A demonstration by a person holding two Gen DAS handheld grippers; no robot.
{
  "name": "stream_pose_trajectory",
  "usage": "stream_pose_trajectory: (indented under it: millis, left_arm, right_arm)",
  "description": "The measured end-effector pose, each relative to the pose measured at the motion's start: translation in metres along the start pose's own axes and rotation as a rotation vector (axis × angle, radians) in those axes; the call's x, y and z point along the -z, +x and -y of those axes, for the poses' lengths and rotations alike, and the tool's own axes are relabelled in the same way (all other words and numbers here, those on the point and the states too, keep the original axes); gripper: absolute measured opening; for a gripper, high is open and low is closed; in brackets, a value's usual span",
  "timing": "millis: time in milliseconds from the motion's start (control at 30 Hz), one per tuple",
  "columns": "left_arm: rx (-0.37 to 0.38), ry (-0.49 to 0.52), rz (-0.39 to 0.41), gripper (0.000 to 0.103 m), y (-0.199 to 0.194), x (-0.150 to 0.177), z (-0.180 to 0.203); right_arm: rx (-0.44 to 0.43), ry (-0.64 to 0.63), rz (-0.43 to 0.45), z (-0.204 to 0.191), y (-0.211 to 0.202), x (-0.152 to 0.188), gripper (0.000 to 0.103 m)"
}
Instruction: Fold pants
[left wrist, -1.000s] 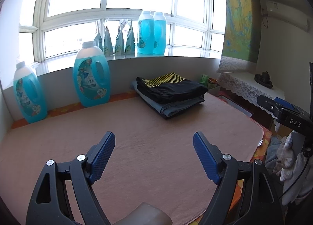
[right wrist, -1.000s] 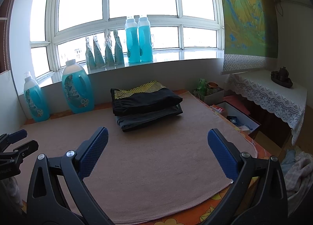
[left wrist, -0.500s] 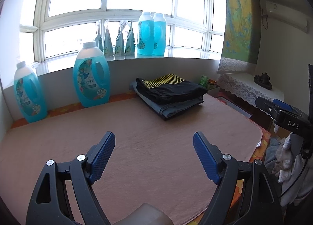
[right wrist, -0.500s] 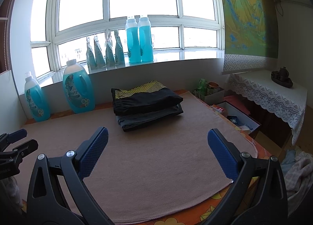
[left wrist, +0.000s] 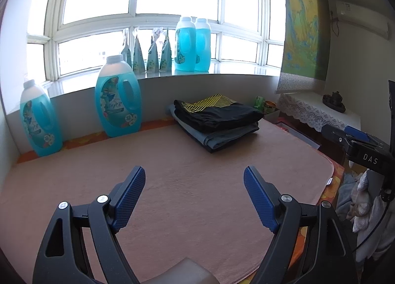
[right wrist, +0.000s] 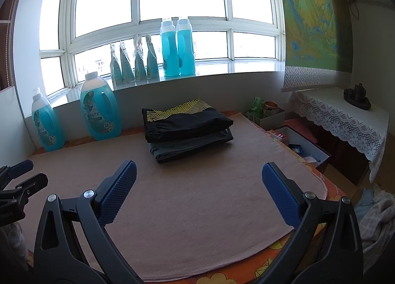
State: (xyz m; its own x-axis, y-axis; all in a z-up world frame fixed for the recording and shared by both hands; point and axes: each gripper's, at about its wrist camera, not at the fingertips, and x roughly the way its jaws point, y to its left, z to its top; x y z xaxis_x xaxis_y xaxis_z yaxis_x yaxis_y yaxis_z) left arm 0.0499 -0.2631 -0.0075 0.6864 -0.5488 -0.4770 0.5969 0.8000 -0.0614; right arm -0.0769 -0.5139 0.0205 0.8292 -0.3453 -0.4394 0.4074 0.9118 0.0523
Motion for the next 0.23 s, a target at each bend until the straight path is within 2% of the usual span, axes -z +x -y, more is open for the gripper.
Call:
stream_pose_trajectory:
  millis: [233]
  left_arm:
    - [0.002, -0.021, -0.010, 0.082, 0.0027, 0.0005, -0.0054]
  right_arm:
    - [-0.002, 0.003, -0.003, 0.0014, 0.0020, 0.0027, 0.103]
